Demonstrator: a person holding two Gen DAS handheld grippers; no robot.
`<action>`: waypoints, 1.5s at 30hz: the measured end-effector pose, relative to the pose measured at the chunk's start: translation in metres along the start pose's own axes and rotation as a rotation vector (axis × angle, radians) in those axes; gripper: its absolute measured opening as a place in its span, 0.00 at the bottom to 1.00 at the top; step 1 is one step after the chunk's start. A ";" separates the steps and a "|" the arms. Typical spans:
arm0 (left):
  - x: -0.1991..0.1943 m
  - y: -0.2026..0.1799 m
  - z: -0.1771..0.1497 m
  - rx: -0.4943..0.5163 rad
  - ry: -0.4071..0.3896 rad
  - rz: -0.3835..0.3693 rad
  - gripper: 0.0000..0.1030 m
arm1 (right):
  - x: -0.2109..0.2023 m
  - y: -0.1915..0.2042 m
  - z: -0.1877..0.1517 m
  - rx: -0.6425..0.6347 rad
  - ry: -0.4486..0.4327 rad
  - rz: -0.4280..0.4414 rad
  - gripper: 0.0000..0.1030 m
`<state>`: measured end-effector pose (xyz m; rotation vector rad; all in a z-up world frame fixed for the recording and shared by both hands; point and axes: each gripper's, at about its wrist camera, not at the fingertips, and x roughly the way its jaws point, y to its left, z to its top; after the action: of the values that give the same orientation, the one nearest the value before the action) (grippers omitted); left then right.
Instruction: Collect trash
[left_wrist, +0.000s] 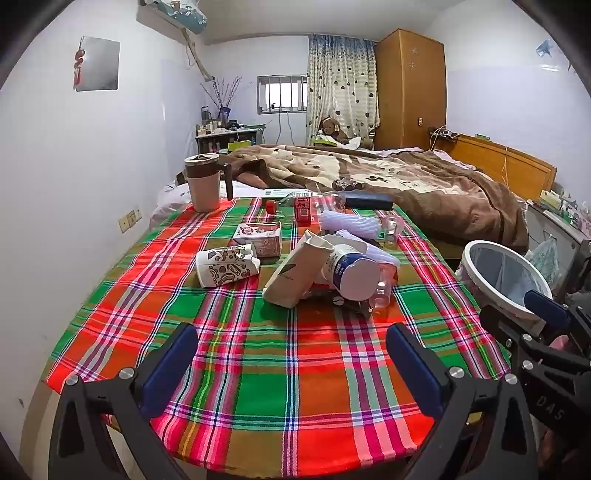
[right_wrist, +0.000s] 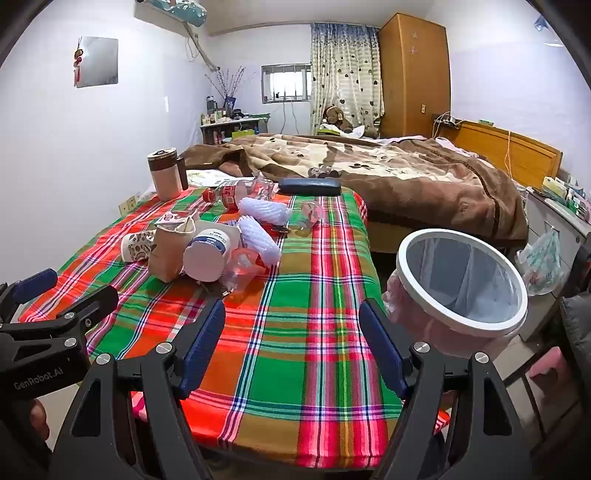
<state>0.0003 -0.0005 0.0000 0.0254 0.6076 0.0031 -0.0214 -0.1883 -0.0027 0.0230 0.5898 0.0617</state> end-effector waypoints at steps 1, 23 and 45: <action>0.000 0.000 0.000 -0.001 -0.001 0.000 1.00 | -0.001 0.000 0.000 0.003 -0.001 0.000 0.74; 0.000 0.000 -0.002 -0.012 -0.006 0.004 1.00 | -0.004 0.003 0.001 -0.004 -0.006 -0.014 0.74; 0.001 -0.001 -0.002 -0.012 -0.003 -0.003 1.00 | -0.004 0.003 0.001 -0.002 -0.010 -0.019 0.74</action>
<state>0.0003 -0.0015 -0.0026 0.0131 0.6045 0.0038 -0.0245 -0.1856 0.0010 0.0159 0.5800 0.0439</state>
